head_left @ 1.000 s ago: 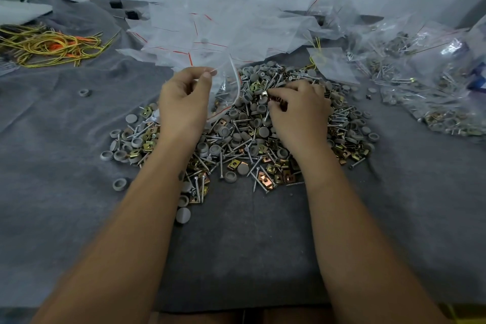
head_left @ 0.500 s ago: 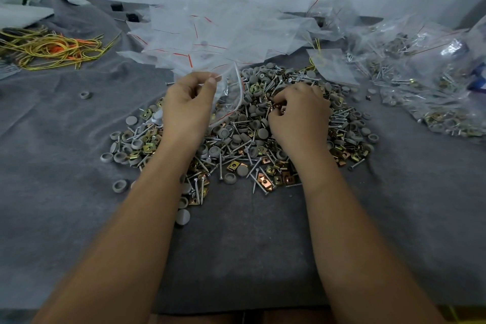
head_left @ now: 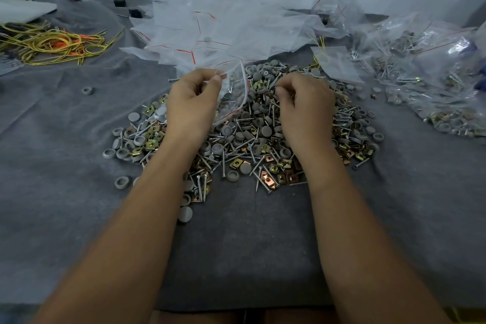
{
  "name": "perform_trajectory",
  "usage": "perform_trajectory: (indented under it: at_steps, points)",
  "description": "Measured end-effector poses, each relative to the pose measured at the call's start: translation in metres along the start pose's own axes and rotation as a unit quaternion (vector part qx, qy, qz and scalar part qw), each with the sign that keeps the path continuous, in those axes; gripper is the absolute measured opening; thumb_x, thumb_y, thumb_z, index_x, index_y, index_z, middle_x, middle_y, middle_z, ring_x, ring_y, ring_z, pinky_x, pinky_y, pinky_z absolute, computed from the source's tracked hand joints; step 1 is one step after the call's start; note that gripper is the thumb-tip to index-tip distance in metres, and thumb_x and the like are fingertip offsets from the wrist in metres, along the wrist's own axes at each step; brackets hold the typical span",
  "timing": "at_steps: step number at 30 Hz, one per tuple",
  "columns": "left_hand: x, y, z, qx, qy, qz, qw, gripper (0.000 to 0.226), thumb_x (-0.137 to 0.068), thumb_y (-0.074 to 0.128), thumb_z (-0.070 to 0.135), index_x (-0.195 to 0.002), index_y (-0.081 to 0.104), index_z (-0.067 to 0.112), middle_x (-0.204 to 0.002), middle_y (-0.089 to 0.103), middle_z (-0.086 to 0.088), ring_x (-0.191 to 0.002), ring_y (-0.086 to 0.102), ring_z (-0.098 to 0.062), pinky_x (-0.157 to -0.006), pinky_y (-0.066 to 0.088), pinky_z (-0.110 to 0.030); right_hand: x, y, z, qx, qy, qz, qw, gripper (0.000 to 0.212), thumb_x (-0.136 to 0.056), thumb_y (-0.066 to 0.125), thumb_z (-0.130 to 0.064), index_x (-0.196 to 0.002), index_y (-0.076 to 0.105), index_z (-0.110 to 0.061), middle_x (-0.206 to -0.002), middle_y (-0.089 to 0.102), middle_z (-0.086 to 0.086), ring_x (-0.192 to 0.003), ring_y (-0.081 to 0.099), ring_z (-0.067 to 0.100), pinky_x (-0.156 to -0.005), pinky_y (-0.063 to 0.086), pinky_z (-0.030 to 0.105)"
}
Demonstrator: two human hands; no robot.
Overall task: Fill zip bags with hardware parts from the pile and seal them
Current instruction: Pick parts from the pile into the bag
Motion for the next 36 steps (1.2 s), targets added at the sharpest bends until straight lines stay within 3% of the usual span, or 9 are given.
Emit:
perform_trajectory:
  at_steps: [4,7,14,18,21,25,28,31,36]
  points:
    - [-0.001,0.003,-0.001,0.008,-0.004,-0.012,1.000,0.016,-0.100,0.053,0.016,-0.100,0.069,0.015,-0.057,0.039,0.006,-0.042,0.030,-0.001,-0.043,0.028,-0.014,0.002,-0.001,0.003,-0.240,0.075,-0.006,0.968,0.012,-0.093,0.062,-0.011,-0.096,0.068,-0.020,-0.087,0.066,-0.012,-0.085,0.062,-0.001,-0.075,0.048,0.011]
    - [-0.002,0.004,-0.004,-0.005,-0.006,-0.015,1.000,0.018,-0.099,0.056,0.022,-0.097,0.071,0.012,-0.050,0.037,0.012,-0.044,0.031,-0.003,-0.045,0.031,-0.016,0.002,0.005,0.004,-0.315,0.111,-0.024,0.942,0.020,-0.089,0.066,-0.007,-0.094,0.066,-0.026,-0.089,0.067,-0.014,-0.086,0.064,-0.006,-0.075,0.048,0.008]
    - [0.001,0.009,-0.001,-0.010,0.009,-0.039,0.999,0.019,-0.098,0.058,0.025,-0.091,0.073,0.014,-0.058,0.040,0.001,-0.057,0.037,-0.012,-0.053,0.036,-0.022,0.005,0.004,-0.013,-0.322,0.053,-0.033,0.945,0.016,-0.083,0.073,-0.008,-0.090,0.071,-0.022,-0.090,0.066,-0.010,-0.086,0.062,-0.001,-0.076,0.047,0.013]
    - [0.001,0.012,0.003,0.010,0.013,-0.048,0.999,0.019,-0.098,0.057,0.018,-0.105,0.073,0.010,-0.053,0.057,0.017,-0.056,0.052,0.006,-0.061,0.041,-0.009,0.010,0.011,-0.025,-0.257,0.010,-0.056,0.965,0.019,-0.081,0.076,-0.017,-0.085,0.070,-0.034,-0.111,0.051,-0.004,-0.114,0.045,0.013,-0.095,0.034,0.010]
    - [0.003,0.014,0.005,0.029,0.011,-0.060,0.998,0.022,-0.098,0.056,0.014,-0.108,0.072,0.004,-0.049,0.058,0.021,-0.054,0.054,0.008,-0.058,0.041,-0.005,0.013,0.016,-0.030,-0.205,-0.011,-0.069,0.976,0.013,-0.081,0.076,-0.018,-0.091,0.076,-0.027,-0.112,0.054,0.000,-0.112,0.048,0.016,-0.094,0.038,0.014]
    - [0.003,0.013,0.007,0.022,0.013,-0.059,0.998,0.021,-0.098,0.056,0.015,-0.106,0.074,0.008,-0.068,0.063,0.000,-0.065,0.055,-0.003,-0.063,0.044,-0.008,0.015,0.024,-0.031,-0.217,-0.002,-0.100,0.971,0.019,-0.087,0.070,-0.018,-0.104,0.076,-0.023,-0.102,0.065,0.001,-0.095,0.061,0.013,-0.085,0.050,0.029]
    - [0.002,0.011,0.006,0.030,0.003,-0.049,0.998,0.020,-0.098,0.056,0.015,-0.105,0.074,0.009,-0.080,0.070,-0.006,-0.072,0.059,-0.006,-0.065,0.047,-0.011,0.016,0.021,-0.034,-0.231,-0.014,-0.090,0.969,0.022,-0.092,0.065,-0.018,-0.112,0.073,-0.022,-0.104,0.069,-0.001,-0.097,0.062,0.008,-0.087,0.050,0.024]
    - [0.000,0.006,0.002,0.059,-0.013,-0.022,0.998,0.018,-0.098,0.055,0.015,-0.098,0.073,0.012,-0.053,0.052,0.006,-0.049,0.044,-0.007,-0.050,0.037,-0.013,0.013,0.013,-0.026,-0.267,0.020,-0.059,0.962,0.022,-0.094,0.059,-0.019,-0.112,0.072,-0.025,-0.101,0.069,-0.008,-0.090,0.062,0.004,-0.079,0.049,0.014]
    - [-0.003,-0.003,-0.006,0.065,-0.026,0.010,0.998,0.020,-0.096,0.055,0.019,-0.090,0.074,0.024,-0.048,0.029,0.008,-0.043,0.025,-0.006,-0.050,0.032,-0.014,0.005,-0.006,0.007,-0.231,0.119,0.021,0.965,0.025,-0.095,0.050,-0.016,-0.108,0.069,-0.026,-0.095,0.066,-0.008,-0.073,0.055,0.007,-0.063,0.045,0.022]
Point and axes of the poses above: each hand's wrist, its own x-axis away from the middle knuckle, its own y-axis out of the palm, z = x × y, the point moved 9 cm from there along -x, towards the middle knuckle
